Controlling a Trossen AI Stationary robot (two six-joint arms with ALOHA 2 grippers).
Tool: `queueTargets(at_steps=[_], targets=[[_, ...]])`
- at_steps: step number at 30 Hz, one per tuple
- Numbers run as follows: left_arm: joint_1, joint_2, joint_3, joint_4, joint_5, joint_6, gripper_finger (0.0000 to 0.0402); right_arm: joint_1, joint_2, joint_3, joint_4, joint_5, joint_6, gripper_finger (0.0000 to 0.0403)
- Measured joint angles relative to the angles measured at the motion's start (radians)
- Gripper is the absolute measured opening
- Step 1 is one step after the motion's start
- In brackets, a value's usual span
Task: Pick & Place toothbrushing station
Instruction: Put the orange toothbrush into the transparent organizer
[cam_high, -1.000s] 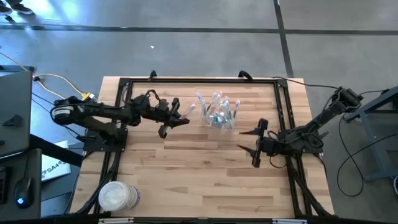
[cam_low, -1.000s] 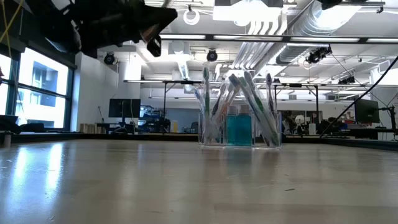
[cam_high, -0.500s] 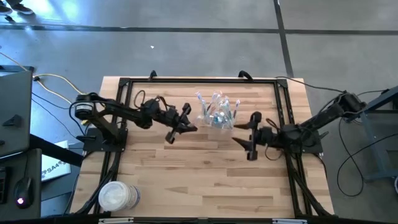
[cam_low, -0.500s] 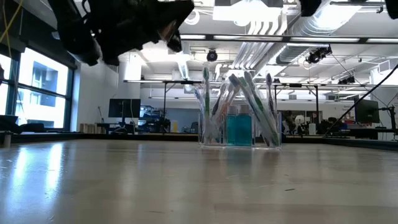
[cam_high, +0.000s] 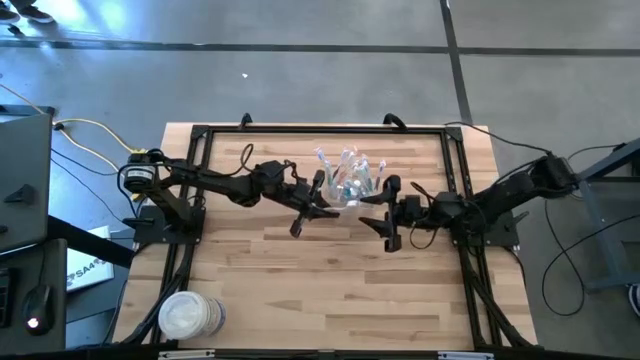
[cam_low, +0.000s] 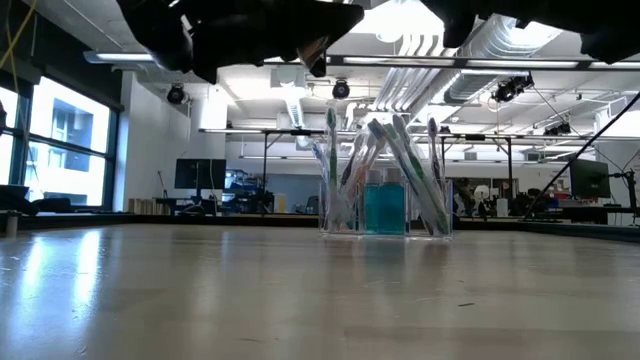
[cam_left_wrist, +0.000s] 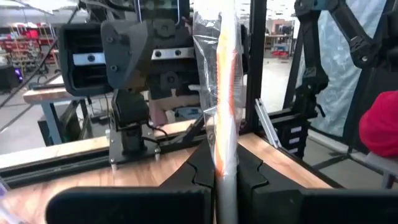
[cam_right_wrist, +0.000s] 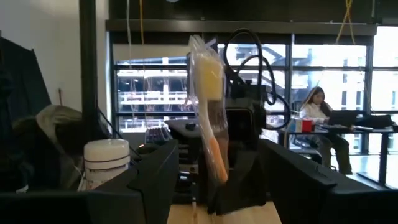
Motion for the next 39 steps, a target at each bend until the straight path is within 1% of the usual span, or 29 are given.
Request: queueTargets(at_steps=[3, 6, 9, 13, 18, 23, 25, 28, 30, 34, 35, 39], targets=[[0.002, 0.0, -0.001, -0.01, 0.0, 0.0, 0.001, -0.01, 0.031, 0.0, 0.039, -0.035, 0.001, 0.0215], [0.002, 0.0, -0.002, -0.006, -0.007, 0.003, 0.001, -0.015, 0.05, 0.017, 0.046, -0.032, 0.0, 0.0215], [0.001, 0.008, -0.002, -0.003, -0.048, -0.002, 0.001, -0.026, 0.081, 0.046, 0.048, -0.03, 0.001, 0.0215], [0.002, 0.014, -0.003, 0.0, -0.053, -0.004, 0.001, -0.03, 0.138, 0.094, 0.044, -0.028, -0.006, 0.0215], [0.002, 0.013, -0.002, -0.014, -0.053, -0.001, 0.001, -0.029, 0.183, 0.145, 0.043, 0.015, -0.017, 0.0215], [0.002, 0.013, -0.002, -0.02, -0.051, -0.001, 0.001, -0.029, 0.186, 0.16, 0.045, 0.018, -0.036, 0.0211], [0.002, 0.013, -0.002, -0.024, -0.051, -0.001, 0.001, -0.029, 0.186, 0.16, 0.041, 0.018, -0.036, 0.0196], [0.002, 0.013, -0.002, -0.028, -0.051, -0.002, 0.001, -0.029, 0.186, 0.16, 0.039, 0.018, -0.04, 0.0157], [0.002, 0.013, -0.002, -0.027, -0.051, -0.002, 0.001, -0.029, 0.186, 0.16, 0.031, 0.018, -0.059, 0.012], [0.002, 0.013, -0.002, -0.029, -0.053, -0.002, 0.001, -0.029, 0.186, 0.16, 0.005, 0.017, -0.089, 0.0031], [0.002, 0.013, -0.002, -0.03, -0.052, -0.002, 0.001, -0.029, 0.186, 0.16, 0.001, 0.022, -0.091, 0.0019], [0.002, 0.013, -0.003, -0.04, -0.055, -0.002, 0.0023, -0.029, 0.186, 0.16, -0.019, 0.047, -0.09, 0.0014]])
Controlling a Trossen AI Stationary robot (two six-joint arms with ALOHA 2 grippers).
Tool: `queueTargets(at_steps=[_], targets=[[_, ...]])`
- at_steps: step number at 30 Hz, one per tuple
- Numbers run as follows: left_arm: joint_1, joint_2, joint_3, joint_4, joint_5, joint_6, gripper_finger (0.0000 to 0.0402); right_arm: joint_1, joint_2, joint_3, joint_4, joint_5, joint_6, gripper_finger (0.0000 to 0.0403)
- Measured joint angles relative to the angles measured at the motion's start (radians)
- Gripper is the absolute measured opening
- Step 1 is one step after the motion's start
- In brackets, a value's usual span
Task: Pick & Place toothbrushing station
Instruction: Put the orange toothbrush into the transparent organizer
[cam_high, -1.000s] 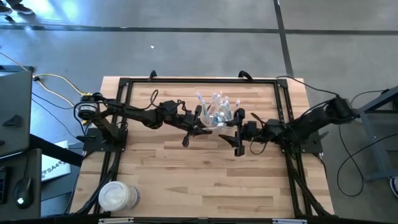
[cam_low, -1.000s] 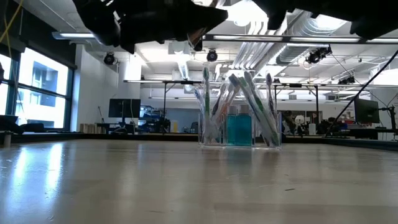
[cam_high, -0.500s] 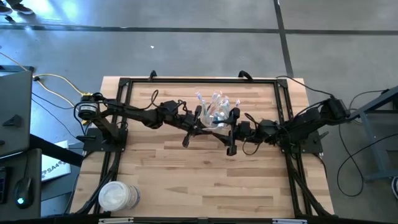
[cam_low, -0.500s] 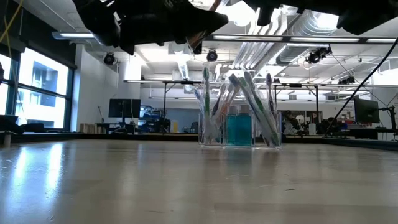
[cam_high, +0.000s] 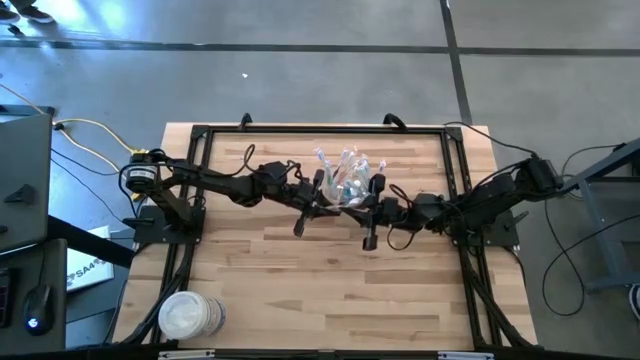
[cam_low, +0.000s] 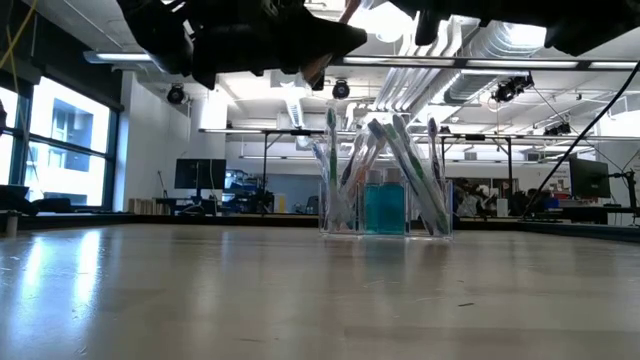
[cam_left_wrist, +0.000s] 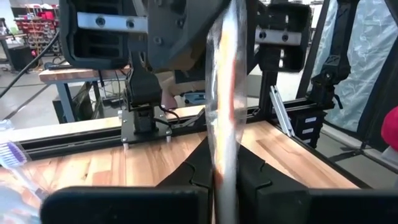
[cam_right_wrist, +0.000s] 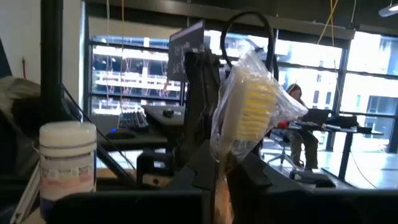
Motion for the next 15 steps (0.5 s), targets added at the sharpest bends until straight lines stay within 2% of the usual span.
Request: queueTargets(at_steps=[6, 15], targets=[[0.0, 0.0, 0.0, -0.006, 0.0, 0.0, 0.005, 0.0, 0.0, 0.0, -0.019, 0.007, 0.0, 0.001], [0.0, 0.0, 0.0, -0.08, -0.007, -0.086, 0.01, 0.0, 0.0, 0.0, -0.058, 0.037, 0.006, 0.001]])
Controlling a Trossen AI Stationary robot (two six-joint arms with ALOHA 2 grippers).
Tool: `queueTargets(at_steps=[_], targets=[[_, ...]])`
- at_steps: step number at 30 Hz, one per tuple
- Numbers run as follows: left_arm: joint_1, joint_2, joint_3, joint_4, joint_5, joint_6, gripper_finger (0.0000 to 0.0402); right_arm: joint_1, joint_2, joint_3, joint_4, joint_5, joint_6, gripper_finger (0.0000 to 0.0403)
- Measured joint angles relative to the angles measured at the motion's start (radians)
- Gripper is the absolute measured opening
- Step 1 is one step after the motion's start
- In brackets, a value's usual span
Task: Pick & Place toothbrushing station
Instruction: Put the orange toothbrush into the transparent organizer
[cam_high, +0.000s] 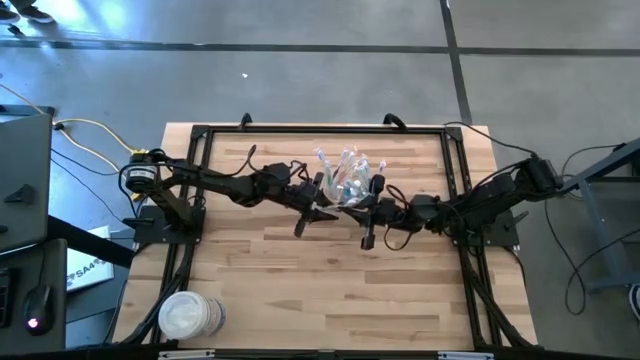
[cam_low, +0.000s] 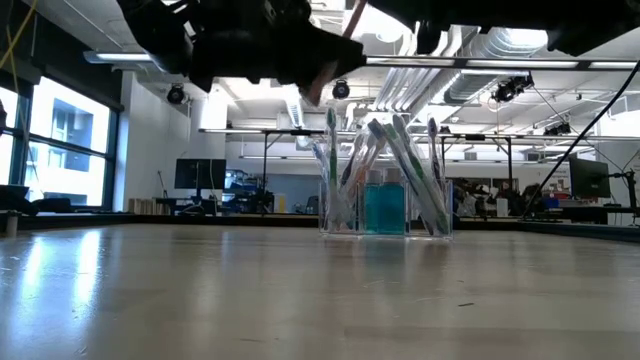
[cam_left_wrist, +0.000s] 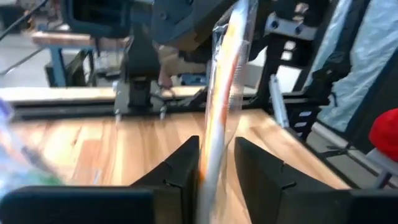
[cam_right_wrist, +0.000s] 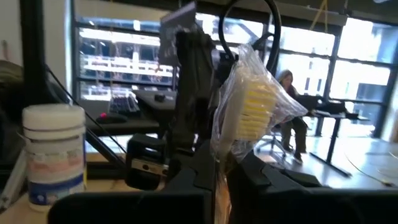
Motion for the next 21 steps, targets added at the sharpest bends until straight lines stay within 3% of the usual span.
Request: queueTargets(at_steps=[8, 21], targets=[[0.0, -0.003, 0.0, -0.066, -0.053, 0.025, 0.0143, 0.0, 0.0, 0.0, -0.091, 0.031, 0.056, 0.001], [0.0, -0.003, 0.0, -0.128, -0.131, 0.047, 0.0145, 0.0, 0.0, 0.0, -0.157, 0.074, 0.11, 0.001]])
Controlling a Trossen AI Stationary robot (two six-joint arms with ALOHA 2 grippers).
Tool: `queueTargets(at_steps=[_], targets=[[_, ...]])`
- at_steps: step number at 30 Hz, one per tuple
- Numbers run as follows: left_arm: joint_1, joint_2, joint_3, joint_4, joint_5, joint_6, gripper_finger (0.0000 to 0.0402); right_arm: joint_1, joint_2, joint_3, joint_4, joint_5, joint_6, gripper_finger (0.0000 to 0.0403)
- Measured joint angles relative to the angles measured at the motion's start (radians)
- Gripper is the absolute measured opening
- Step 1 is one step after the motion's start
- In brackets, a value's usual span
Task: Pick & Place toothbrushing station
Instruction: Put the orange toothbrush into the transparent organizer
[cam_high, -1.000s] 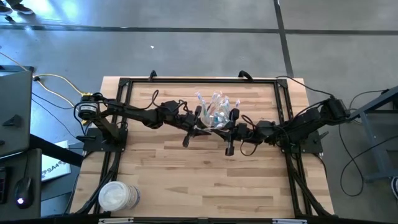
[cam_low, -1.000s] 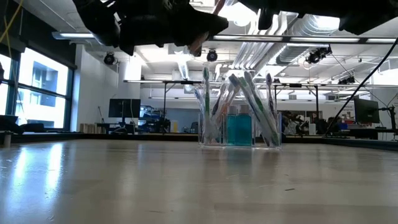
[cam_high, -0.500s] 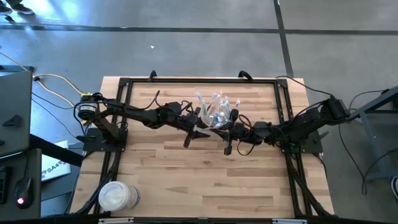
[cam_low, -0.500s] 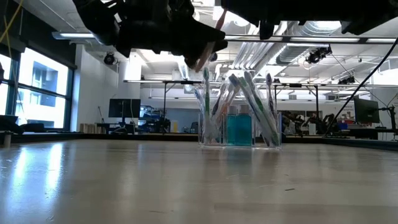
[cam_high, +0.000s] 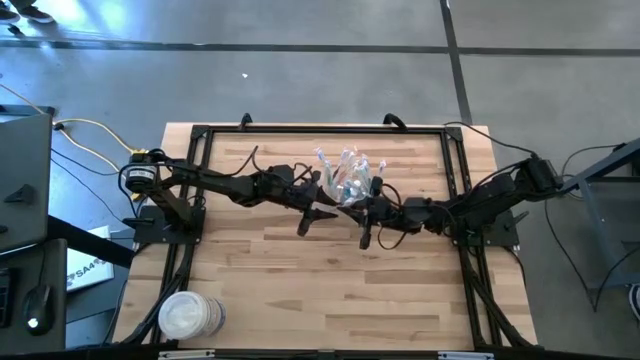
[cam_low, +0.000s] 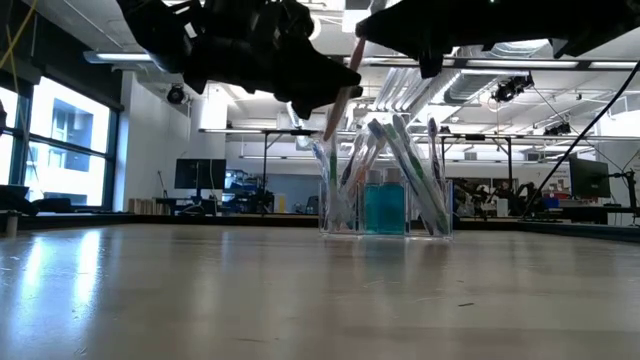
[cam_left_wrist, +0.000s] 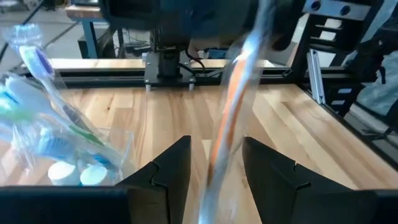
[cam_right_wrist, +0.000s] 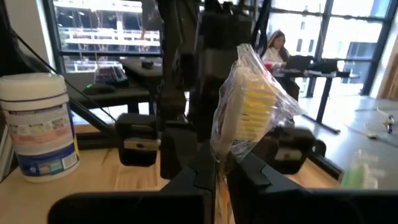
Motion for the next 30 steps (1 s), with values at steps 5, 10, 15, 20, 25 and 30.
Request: queueTargets(at_steps=[5, 10, 15, 20, 25, 30], targets=[[0.0, 0.0, 0.0, 0.001, 0.0, 0.036, 0.0145, 0.0, 0.0, 0.0, -0.029, 0.002, 0.024, 0.001], [0.0, 0.0, 0.0, -0.02, 0.0, 0.032, 0.0145, 0.0, 0.0, 0.0, -0.035, 0.002, 0.028, 0.001], [0.0, 0.0, 0.0, -0.022, 0.0, 0.032, 0.0125, 0.0, 0.0, 0.0, -0.05, 0.002, 0.046, 0.001], [0.0, 0.0, 0.0, -0.021, 0.0, 0.032, 0.0078, 0.0, 0.0, 0.0, -0.062, 0.002, 0.051, 0.001], [0.0, 0.0, 0.0, -0.022, 0.009, 0.051, 0.002, 0.0, 0.0, 0.0, -0.063, -0.001, 0.057, 0.001], [0.0, 0.0, 0.0, -0.026, 0.015, 0.081, 0.0021, 0.0, 0.0, 0.0, -0.068, -0.018, 0.07, 0.0019]])
